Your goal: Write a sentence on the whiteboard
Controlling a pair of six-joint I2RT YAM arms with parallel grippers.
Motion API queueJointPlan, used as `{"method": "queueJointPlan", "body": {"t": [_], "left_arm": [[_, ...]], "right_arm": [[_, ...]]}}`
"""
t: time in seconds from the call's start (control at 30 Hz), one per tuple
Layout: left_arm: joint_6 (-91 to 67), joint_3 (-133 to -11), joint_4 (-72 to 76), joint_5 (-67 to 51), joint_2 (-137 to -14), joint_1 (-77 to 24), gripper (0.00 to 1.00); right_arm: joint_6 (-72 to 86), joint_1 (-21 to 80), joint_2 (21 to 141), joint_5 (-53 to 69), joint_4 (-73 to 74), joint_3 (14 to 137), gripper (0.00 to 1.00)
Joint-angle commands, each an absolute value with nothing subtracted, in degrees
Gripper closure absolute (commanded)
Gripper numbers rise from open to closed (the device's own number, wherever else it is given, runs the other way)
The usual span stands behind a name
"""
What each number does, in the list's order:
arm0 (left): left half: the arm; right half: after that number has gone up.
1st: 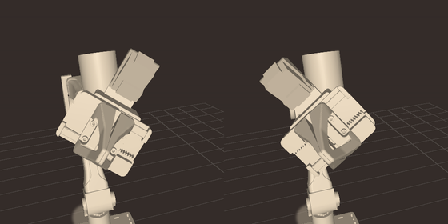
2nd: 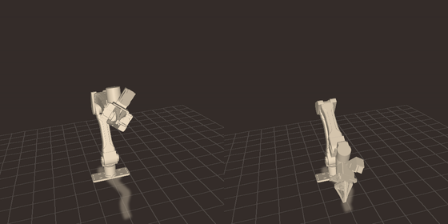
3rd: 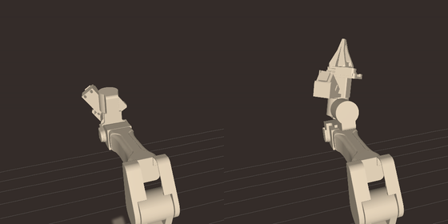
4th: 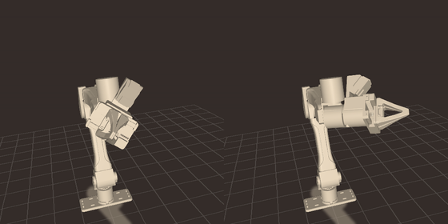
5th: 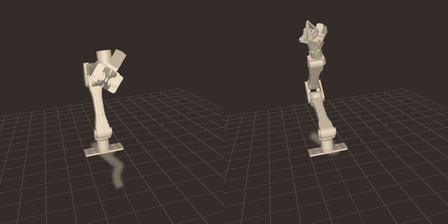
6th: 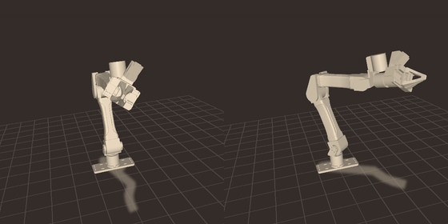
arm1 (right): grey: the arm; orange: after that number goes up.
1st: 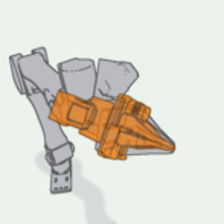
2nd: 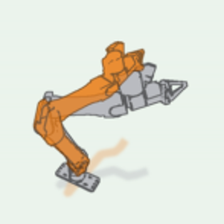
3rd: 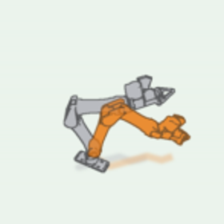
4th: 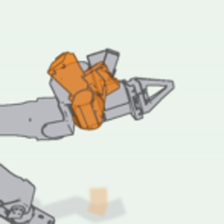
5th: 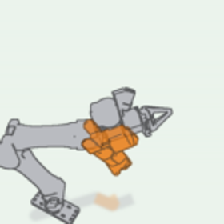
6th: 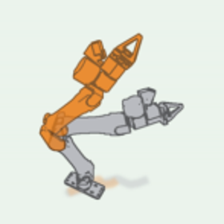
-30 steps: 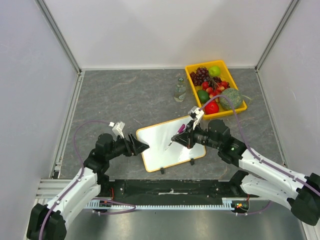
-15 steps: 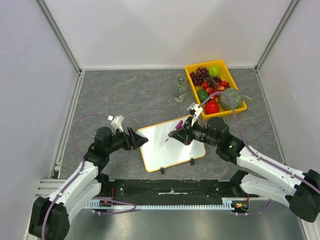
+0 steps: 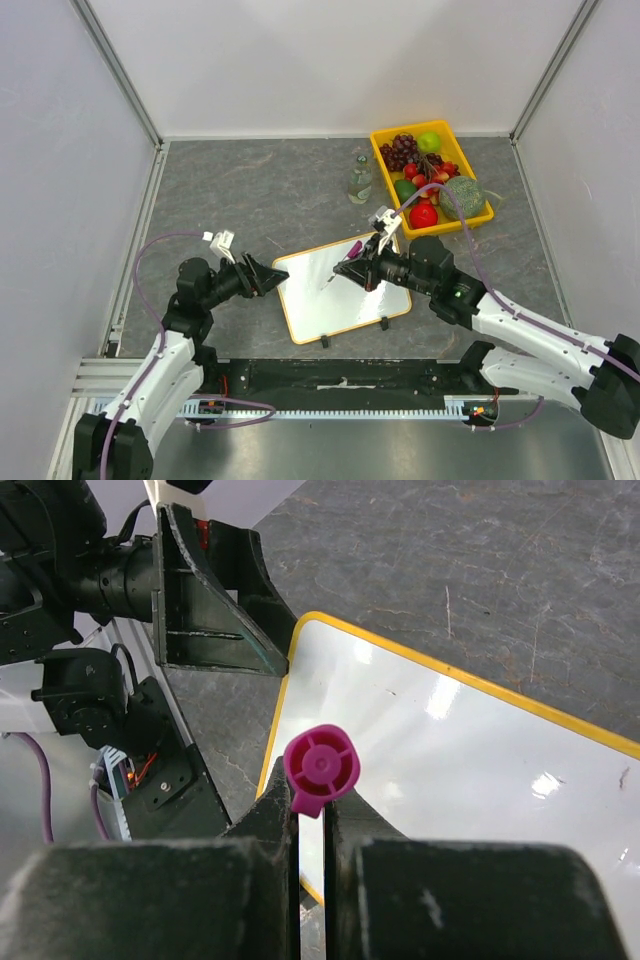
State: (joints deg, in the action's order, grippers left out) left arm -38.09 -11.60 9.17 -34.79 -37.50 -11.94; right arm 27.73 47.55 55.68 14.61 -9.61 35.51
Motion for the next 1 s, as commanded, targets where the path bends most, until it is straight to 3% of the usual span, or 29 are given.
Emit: {"method": "queueJointPlan", "body": {"t": [0.0, 0.4, 0.97], "left_arm": [[-41.30, -10.46, 14.06, -39.55, -37.00, -9.85, 0.19], [-44.47, -8.70, 17.75, -43.07, -35.95, -7.65, 0.23], [-42.37, -5.54, 30.93, -47.99, -44.56, -6.15, 0.42]], "right_arm": [[23.92, 51.67, 56.07, 6.52, -12.65, 39.29, 1.00], [18.28, 61.70, 56.77, -11.33, -24.59, 37.27, 1.00], [16.52, 62.93, 64.16, -11.43, -29.96, 38.67, 1.00]]}}
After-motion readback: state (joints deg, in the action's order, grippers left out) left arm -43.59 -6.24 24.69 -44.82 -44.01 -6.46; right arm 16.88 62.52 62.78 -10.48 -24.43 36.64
